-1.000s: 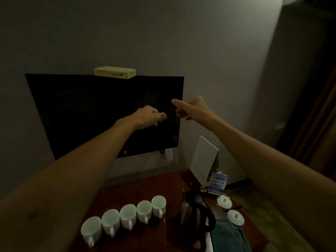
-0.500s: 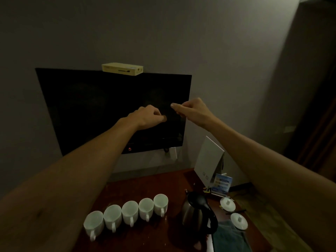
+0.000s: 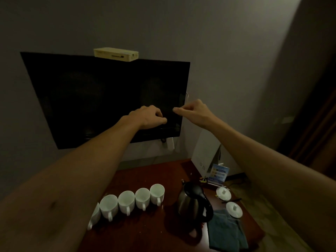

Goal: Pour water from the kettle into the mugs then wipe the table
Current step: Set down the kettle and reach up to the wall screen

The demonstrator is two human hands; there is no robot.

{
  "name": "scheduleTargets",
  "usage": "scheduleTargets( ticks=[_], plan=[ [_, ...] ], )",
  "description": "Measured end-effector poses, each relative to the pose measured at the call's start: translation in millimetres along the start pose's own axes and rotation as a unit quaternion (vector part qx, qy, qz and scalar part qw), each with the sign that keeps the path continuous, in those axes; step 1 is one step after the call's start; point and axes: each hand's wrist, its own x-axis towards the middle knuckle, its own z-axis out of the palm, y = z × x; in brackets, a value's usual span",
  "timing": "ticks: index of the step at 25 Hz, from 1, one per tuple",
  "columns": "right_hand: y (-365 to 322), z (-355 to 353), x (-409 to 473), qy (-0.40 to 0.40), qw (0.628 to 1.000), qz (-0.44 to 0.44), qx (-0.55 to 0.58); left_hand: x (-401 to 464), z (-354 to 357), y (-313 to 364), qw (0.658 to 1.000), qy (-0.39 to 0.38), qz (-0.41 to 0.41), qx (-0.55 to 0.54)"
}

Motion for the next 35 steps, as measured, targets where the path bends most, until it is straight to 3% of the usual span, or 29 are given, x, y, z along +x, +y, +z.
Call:
scheduleTargets(
  ticks=[11,25,35],
  plan=[
    [74,-16,-29,-0.018,0.998,0.047,-0.027,27,72,56,0.997,-0.074,0.023,0.026],
    [264,-83,-139,-0.031,0.976,0.204,-0.066,60,237,223,0.962,-0.229,0.146,0.003],
    [398,7,-209,-0.121,0.942,0.305,-0.065,45,407,219,0.919,-0.366,0.147,0.022]
  ],
)
